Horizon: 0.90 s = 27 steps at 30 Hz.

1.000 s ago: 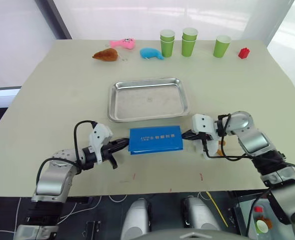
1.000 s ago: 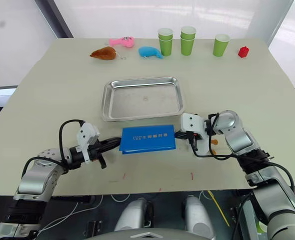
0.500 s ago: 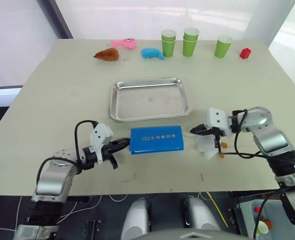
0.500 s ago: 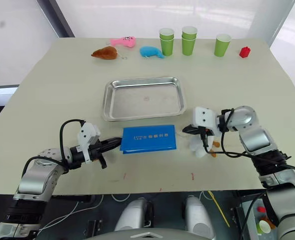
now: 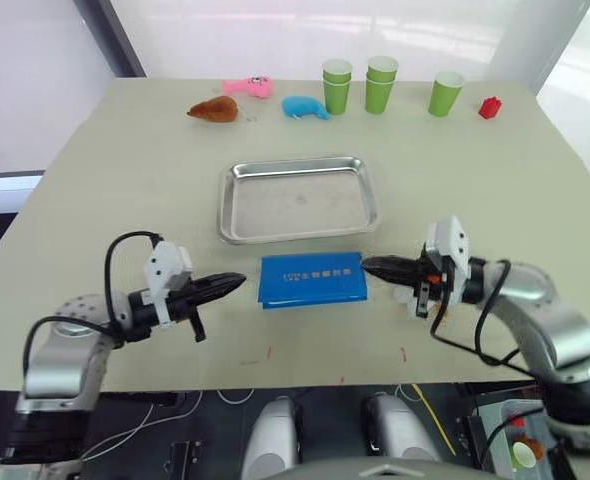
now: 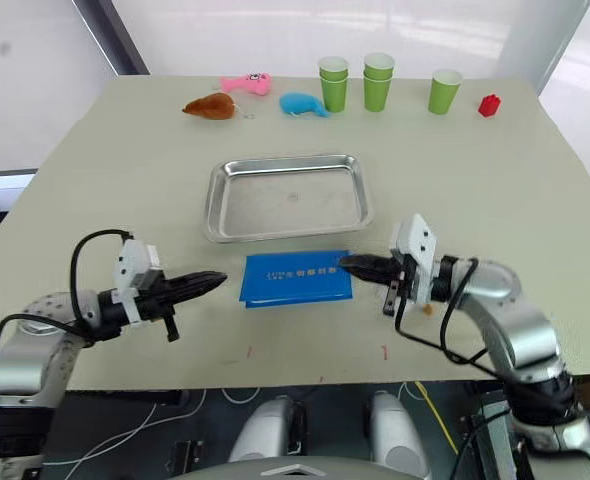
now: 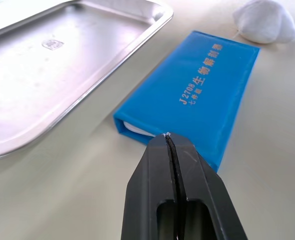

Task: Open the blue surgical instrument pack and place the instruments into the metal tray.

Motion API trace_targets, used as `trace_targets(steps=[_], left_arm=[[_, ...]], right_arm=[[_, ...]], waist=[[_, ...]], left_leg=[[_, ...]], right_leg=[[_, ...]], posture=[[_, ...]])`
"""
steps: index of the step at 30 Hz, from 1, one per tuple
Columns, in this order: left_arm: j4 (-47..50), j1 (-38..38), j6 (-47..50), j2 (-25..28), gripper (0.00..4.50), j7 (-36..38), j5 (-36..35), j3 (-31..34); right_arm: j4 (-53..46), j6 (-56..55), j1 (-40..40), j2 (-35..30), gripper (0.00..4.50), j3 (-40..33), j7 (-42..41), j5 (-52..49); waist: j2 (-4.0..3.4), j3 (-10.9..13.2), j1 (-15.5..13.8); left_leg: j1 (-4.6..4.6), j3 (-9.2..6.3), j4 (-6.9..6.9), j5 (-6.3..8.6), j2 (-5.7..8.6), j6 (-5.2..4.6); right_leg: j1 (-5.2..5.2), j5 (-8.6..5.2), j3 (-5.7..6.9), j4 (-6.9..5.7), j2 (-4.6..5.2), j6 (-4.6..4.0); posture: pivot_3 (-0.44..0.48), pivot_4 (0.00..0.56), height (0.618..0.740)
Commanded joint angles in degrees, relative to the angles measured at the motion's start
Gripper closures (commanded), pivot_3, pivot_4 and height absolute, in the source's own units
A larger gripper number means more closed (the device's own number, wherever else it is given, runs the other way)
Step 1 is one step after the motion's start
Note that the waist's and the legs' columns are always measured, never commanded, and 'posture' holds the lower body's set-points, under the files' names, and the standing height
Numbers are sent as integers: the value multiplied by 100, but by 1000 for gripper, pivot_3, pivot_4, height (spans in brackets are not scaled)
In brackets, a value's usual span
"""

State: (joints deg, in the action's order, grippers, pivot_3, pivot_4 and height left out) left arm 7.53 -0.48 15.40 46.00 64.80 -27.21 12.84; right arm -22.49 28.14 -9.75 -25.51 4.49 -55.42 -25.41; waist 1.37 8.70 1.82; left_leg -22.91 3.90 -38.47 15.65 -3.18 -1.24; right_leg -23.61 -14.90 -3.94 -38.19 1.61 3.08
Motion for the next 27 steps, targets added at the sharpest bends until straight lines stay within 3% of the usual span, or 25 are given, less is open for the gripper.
trace_targets(steps=[1,3,7,11,12,13,27], left_arm=[[492,-1,104,250,4475,272,-390,304],[704,18,294,413,4500,460,-654,387],[1069,74,582,767,2712,957,-1164,599],[1090,225,490,1153,959,1589,-1262,788],[1059,227,468,1225,482,1715,-1287,823],[1031,221,462,1277,27,1815,-1315,852],[1083,117,298,1253,27,2094,-1372,869]], right_arm=[[18,-504,273,144,4500,63,79,12],[204,-840,374,207,3978,162,45,131],[722,-1786,423,232,2196,352,-181,459],[1349,-2798,318,128,301,518,-478,859],[1547,-3070,261,127,0,555,-530,960],[1724,-3301,205,136,0,586,-569,1036],[4865,-7281,-1561,221,0,880,47,2748]], waist=[[0,0,1],[1,1,8],[1,1,32],[-2,5,35],[-2,5,37],[-2,5,36],[-2,6,49]], left_leg=[[0,3,-1,0,1,0],[0,6,-2,0,0,0],[3,5,-2,0,-2,0],[3,4,1,0,-7,0],[3,5,1,0,-6,0],[3,6,1,0,-7,0],[6,14,-1,-1,-7,2]], right_leg=[[0,0,-1,2,3,1],[0,0,-2,7,3,2],[0,-1,-2,8,-2,2],[-1,-1,-2,9,-11,0],[-1,-2,-2,9,-10,-1],[-1,-2,-3,10,-11,-1],[-1,-1,-10,9,-10,-1]], posture=[[0,150,740],[0,150,740],[0,150,740],[0,150,740],[0,150,740],[0,150,740],[0,150,740]])
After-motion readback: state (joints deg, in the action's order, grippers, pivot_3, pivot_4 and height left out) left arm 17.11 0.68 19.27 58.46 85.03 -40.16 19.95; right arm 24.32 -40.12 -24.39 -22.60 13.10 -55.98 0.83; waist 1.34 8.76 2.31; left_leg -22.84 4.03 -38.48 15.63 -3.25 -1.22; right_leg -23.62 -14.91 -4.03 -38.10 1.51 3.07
